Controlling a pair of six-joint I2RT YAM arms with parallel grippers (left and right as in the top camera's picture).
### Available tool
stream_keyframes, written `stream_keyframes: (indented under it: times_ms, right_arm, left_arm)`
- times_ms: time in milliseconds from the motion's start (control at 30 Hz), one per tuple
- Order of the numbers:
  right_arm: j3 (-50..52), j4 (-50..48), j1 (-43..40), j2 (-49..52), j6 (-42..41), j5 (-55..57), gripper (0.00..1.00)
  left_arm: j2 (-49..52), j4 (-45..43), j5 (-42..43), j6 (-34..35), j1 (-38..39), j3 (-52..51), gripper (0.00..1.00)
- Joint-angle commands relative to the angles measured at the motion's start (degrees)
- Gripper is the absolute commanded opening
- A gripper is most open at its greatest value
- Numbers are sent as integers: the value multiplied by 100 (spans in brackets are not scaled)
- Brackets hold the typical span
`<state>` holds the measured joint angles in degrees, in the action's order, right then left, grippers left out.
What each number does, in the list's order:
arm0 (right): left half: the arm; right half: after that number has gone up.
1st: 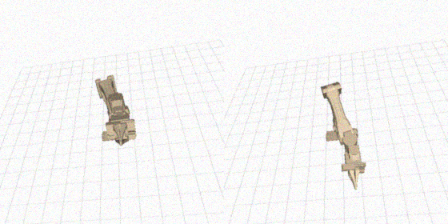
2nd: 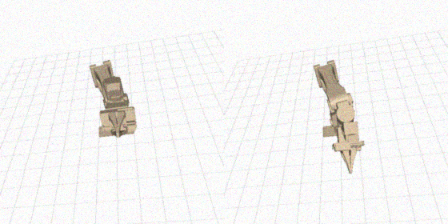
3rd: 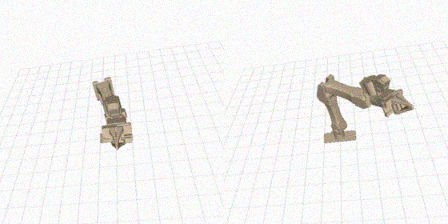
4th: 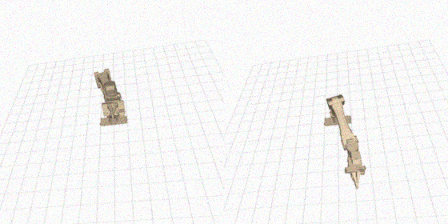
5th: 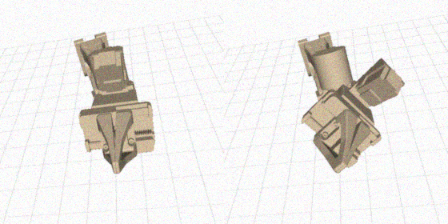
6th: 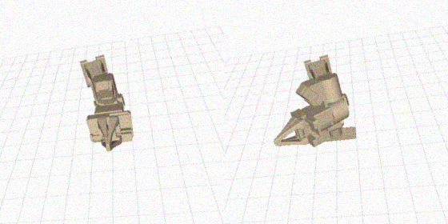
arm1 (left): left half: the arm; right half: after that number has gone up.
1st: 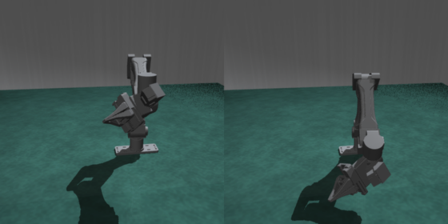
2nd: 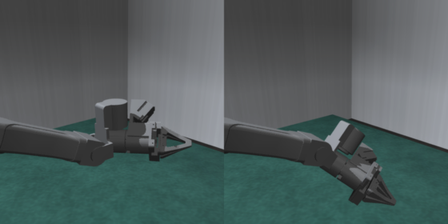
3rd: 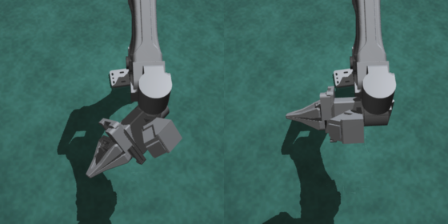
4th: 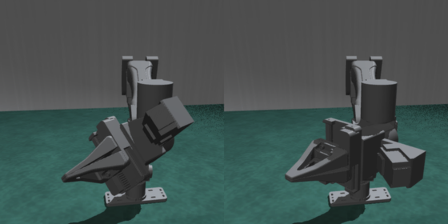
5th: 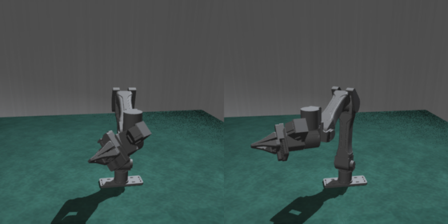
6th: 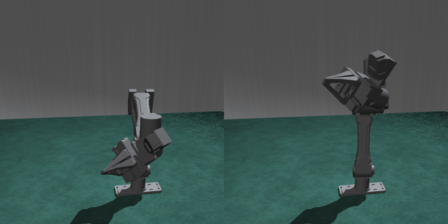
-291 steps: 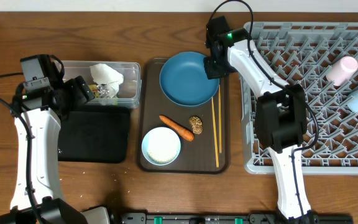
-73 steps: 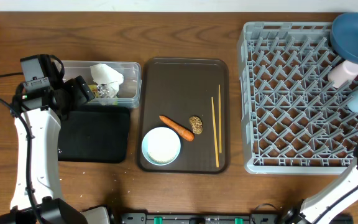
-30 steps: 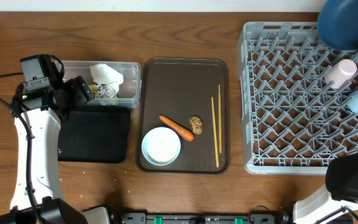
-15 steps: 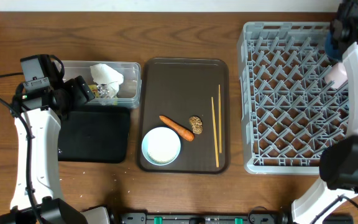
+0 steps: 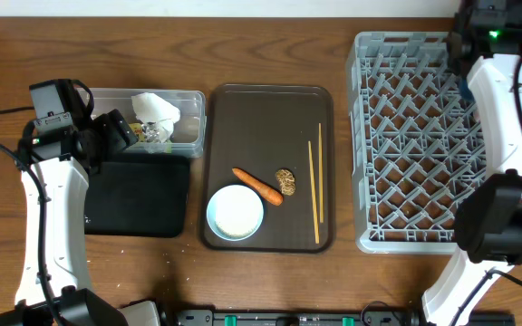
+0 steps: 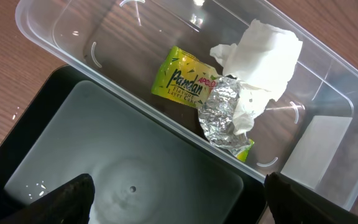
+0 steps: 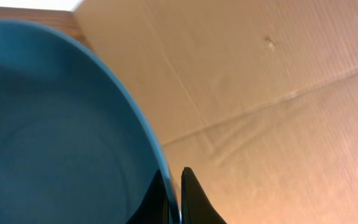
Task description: Sort waste into correct bins and load items into the dishwasher rack
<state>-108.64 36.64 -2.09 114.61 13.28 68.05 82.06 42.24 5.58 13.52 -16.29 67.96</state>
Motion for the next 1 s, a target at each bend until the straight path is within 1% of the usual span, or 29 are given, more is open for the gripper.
stream_keyframes:
  times_ms: [0, 167, 433, 533, 700, 900, 967]
  right_arm:
    - [-28, -153, 243, -33, 710, -284, 1]
    - [-28, -210, 396, -24, 1320, -933, 1]
    - [-24, -326, 431, -11, 1738, -1178, 2]
    - [66, -577, 431, -9, 2208, -1246, 1]
    - [470, -1440, 448, -9, 3154, -1263, 1]
    - [1266, -3136, 455, -9, 4957, -1239, 1]
    - [1399, -3399, 468, -11, 5123, -1237, 1]
  left_arm:
    - [-42, 11, -48, 50, -17, 31, 88]
    - [-42, 2, -48, 50, -17, 31, 88]
    - [-42, -76, -48, 52, -17, 31, 88]
    - [-42, -79, -50, 52, -17, 31, 88]
    - [-42, -140, -50, 57, -17, 31, 88]
    - [-42, -179, -50, 181, -17, 31, 88]
    - [-42, -179, -50, 179, -17, 31, 88]
